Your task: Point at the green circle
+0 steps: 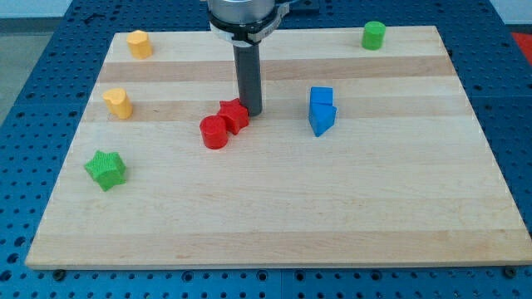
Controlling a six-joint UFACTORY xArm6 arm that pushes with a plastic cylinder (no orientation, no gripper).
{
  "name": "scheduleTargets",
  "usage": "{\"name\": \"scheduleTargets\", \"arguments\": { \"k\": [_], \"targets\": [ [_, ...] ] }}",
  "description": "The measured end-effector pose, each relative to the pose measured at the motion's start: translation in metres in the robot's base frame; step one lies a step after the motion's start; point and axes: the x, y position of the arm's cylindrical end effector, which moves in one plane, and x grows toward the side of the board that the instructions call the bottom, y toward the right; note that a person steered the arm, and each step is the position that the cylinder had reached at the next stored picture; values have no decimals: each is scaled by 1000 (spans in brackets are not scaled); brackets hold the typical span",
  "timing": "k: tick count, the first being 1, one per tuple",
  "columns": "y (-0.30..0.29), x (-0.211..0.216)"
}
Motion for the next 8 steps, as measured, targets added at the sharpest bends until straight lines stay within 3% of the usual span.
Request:
{"name": "scheduleTargets", "arguments": {
  "k": [2,3,4,5,6,7,8],
  "targets": [
    [28,-84],
    [102,-113],
    [159,-136],
    [192,-100],
    [244,-118],
    [301,-178],
    [293,-198]
  ]
}}
